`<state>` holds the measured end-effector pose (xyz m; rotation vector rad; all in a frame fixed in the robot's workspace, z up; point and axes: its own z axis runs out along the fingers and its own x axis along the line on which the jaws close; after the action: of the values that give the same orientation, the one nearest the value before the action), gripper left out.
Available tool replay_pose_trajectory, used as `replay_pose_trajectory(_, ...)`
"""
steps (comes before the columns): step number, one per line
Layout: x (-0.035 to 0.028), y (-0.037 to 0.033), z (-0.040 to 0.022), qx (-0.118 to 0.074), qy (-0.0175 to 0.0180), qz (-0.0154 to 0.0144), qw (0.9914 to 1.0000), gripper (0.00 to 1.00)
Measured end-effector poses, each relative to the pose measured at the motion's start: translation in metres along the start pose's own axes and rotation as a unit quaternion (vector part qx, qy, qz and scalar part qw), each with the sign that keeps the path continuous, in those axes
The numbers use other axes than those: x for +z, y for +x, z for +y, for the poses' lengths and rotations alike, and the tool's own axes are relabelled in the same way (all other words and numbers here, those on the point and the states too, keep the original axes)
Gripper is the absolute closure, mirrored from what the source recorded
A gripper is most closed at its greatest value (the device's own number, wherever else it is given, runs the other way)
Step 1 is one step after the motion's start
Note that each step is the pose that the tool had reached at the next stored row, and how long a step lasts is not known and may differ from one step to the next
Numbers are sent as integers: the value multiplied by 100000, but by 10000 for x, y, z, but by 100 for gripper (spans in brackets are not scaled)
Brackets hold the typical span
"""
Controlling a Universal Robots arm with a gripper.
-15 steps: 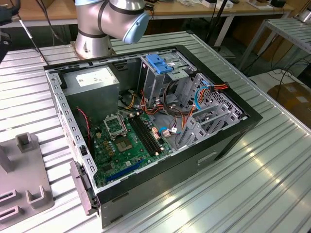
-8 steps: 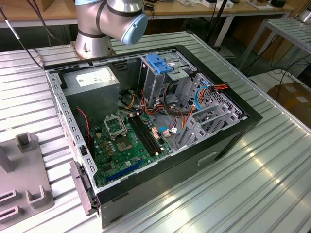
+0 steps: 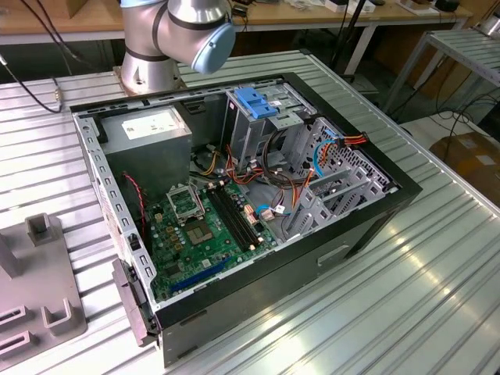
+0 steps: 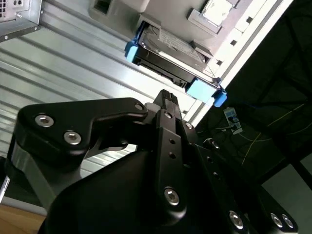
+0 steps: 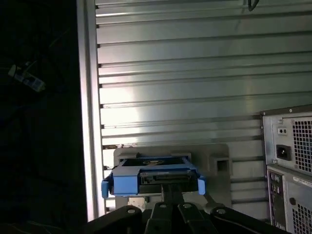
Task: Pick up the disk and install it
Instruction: 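Reach for the disk, then pick up the disk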
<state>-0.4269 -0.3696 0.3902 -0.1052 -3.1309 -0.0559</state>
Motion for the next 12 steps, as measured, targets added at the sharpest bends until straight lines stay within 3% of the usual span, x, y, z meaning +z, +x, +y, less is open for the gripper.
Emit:
replay_pose_trajectory(2,2,173,0,-1,4,8,100000,90)
replay_pose_trajectory(5,3,317,-3,2,3,24,100000,90)
replay_pose_trajectory(12,3,333,-4,-1,3,20,100000,90)
